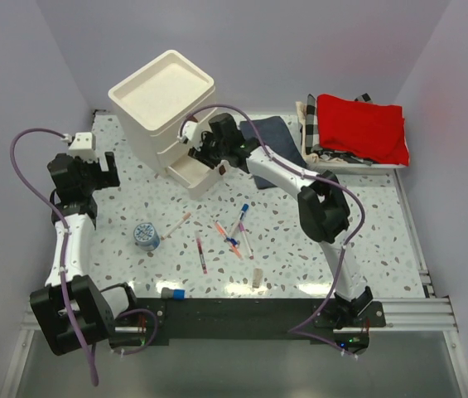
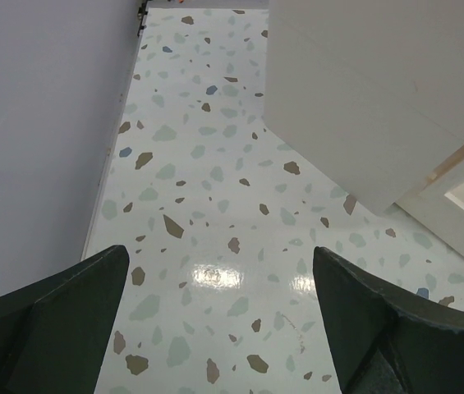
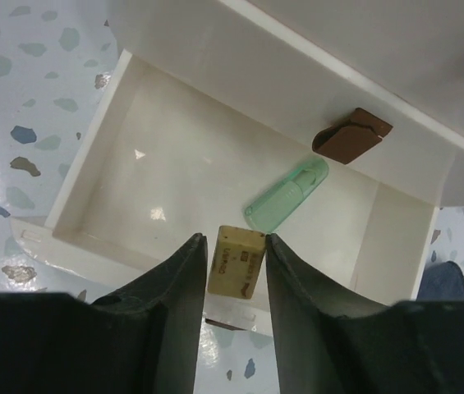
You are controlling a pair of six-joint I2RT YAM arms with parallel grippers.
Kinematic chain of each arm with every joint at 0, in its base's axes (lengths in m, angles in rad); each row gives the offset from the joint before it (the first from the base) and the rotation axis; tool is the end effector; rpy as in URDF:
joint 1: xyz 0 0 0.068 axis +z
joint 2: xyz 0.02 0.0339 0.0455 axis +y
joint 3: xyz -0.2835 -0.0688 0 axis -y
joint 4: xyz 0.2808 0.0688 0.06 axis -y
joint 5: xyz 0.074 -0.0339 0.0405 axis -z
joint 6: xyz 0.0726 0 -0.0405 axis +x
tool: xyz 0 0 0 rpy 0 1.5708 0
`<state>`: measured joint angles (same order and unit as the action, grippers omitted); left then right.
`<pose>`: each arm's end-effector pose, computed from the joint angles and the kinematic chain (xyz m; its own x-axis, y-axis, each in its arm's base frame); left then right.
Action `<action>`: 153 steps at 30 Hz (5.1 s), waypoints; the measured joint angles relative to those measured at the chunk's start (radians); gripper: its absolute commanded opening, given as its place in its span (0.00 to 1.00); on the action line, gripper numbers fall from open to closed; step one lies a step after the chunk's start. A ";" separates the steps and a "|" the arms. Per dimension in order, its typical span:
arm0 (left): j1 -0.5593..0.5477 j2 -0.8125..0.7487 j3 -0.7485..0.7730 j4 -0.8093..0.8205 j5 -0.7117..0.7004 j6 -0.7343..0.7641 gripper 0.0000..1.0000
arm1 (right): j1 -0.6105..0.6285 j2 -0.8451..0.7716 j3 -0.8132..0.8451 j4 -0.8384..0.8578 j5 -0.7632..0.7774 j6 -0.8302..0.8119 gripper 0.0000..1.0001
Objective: Sort the stationery into containers
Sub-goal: Place the stationery in the drawer, then pick up the stationery from the center of the board, then place the stationery in the drawer, then close the drawer in the storage box.
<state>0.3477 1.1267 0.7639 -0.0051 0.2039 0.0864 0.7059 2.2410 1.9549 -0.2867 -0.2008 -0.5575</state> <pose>0.3034 0.0943 0.2738 -0.3503 -0.0371 -0.9359 -0.1263 0.9920 0.0080 0.4506 0.4031 0.2353 0.0538 -0.6354 -0.7703 -0.8659 0.3545 -0.3529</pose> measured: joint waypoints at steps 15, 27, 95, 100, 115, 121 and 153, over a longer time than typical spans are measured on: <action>0.000 0.018 0.013 0.013 0.002 -0.001 0.99 | -0.049 -0.245 -0.216 -0.157 -0.132 -0.056 0.53; -0.002 -0.011 -0.097 0.122 0.029 -0.018 0.99 | -0.033 -0.647 -0.787 -0.701 -0.289 -1.044 0.52; -0.037 -0.114 -0.004 -0.063 0.010 -0.008 0.96 | -0.006 -0.015 0.040 -0.244 -0.152 -0.327 0.07; -0.037 -0.095 -0.004 -0.063 0.010 -0.016 0.96 | -0.005 0.050 0.094 -0.160 -0.117 -0.207 0.39; -0.030 -0.020 0.029 0.064 -0.047 -0.036 0.95 | -0.037 -0.238 -0.289 -0.038 -0.014 -0.081 0.00; -0.026 0.122 0.149 0.160 -0.091 -0.072 0.07 | -0.093 -0.286 -0.407 0.031 -0.035 -0.110 0.00; -0.025 0.293 0.205 0.180 -0.115 -0.101 0.00 | -0.084 0.154 0.002 0.339 0.035 0.049 0.00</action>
<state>0.3225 1.4193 0.9688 0.1749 0.0887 -0.0151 0.6216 2.3955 1.9572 0.0521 -0.1661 -0.5083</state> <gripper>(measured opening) 0.012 0.007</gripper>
